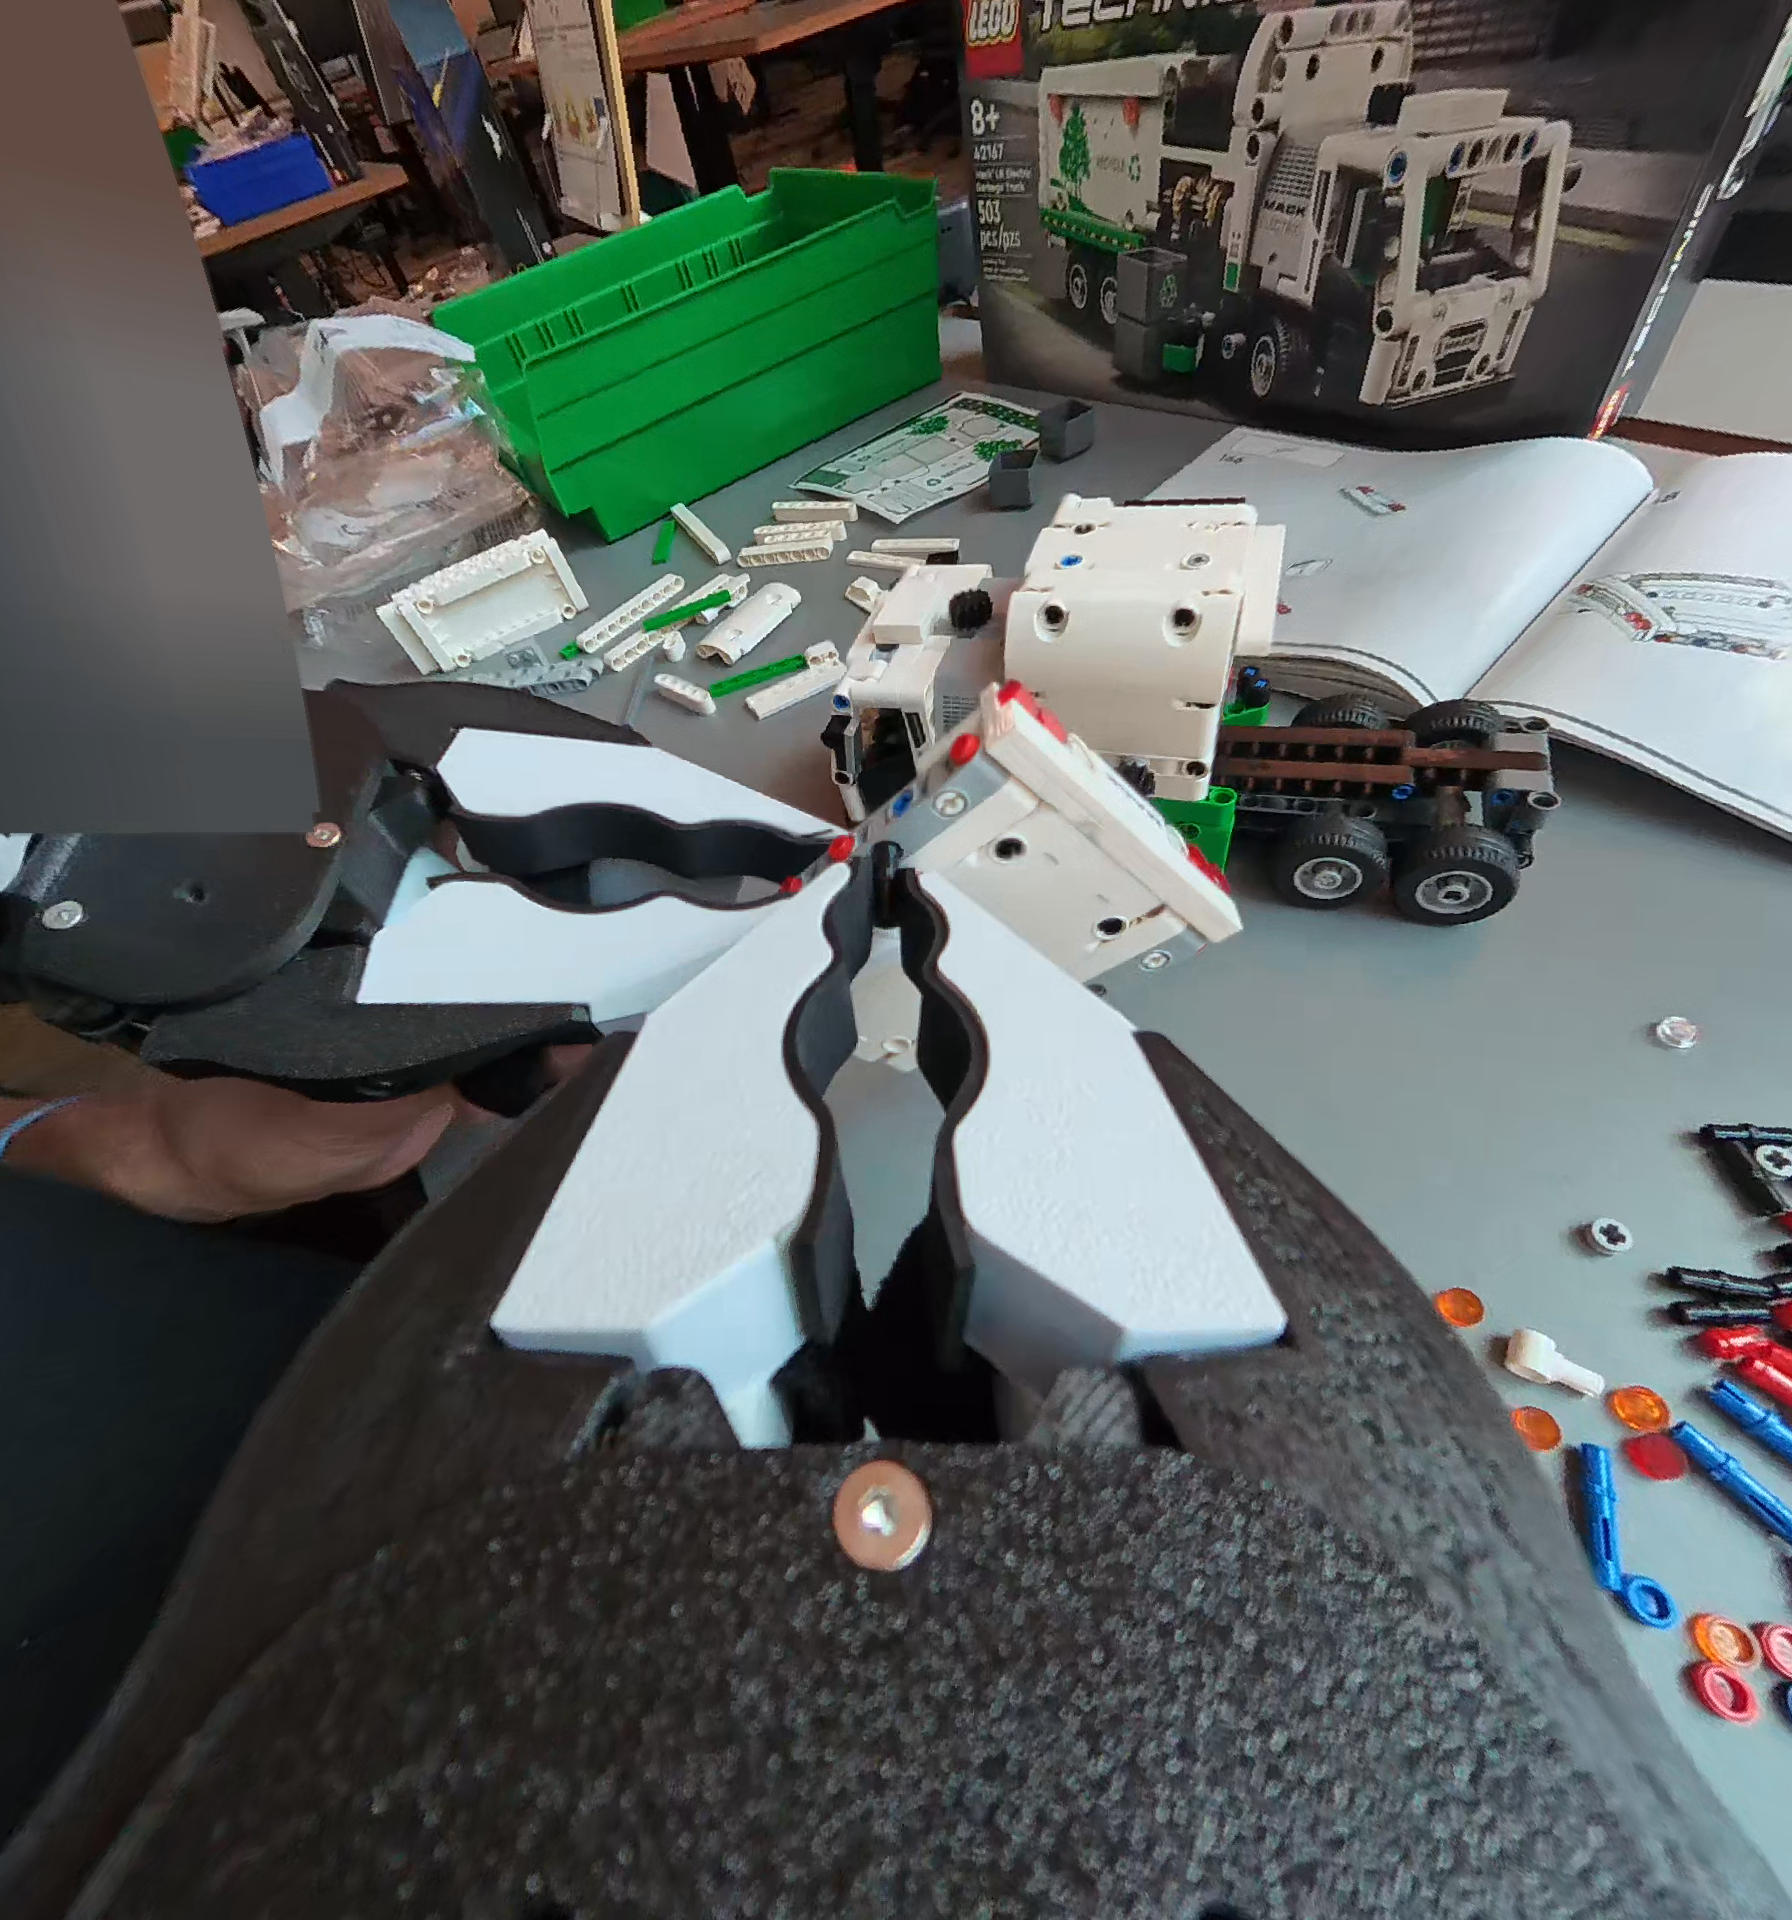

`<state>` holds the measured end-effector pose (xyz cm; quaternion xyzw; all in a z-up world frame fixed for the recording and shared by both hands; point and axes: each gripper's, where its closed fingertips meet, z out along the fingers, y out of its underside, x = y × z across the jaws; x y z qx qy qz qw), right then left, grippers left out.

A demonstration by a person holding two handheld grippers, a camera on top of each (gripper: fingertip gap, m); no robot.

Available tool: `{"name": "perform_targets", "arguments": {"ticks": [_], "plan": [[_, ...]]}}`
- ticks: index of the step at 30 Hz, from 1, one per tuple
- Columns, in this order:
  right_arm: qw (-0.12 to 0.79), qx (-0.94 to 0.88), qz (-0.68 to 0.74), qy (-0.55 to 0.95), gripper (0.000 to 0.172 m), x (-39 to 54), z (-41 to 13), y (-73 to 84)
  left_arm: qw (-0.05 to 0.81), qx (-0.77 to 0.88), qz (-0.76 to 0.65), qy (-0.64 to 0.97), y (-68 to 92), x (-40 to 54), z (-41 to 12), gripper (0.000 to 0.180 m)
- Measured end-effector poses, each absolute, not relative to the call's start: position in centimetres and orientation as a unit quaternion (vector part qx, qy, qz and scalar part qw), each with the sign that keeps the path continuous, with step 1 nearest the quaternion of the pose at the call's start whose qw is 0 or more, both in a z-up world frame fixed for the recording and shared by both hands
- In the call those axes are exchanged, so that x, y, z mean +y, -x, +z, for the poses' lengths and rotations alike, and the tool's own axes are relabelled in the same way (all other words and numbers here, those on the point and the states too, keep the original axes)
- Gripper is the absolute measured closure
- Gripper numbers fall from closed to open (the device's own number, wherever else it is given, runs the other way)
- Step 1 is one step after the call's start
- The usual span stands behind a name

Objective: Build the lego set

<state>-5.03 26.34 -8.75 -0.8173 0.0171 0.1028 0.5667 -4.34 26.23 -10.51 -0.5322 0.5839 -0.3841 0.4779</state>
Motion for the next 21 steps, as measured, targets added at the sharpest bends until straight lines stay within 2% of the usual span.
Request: {"name": "perform_targets", "arguments": {"ticks": [7,21], "plan": [[0.51,0.008,0.153,0.846,0.168,25.8,-10.1,5.6,0.539,0.698,-0.224,0.415,5.1,26.8,-11.7,0.174],[0.556,0.065,0.19,0.807,0.168,26.3,-9.9,4.9,0.432,0.651,-0.358,0.511,4.5,26.1,-12.0,0.173]]}}
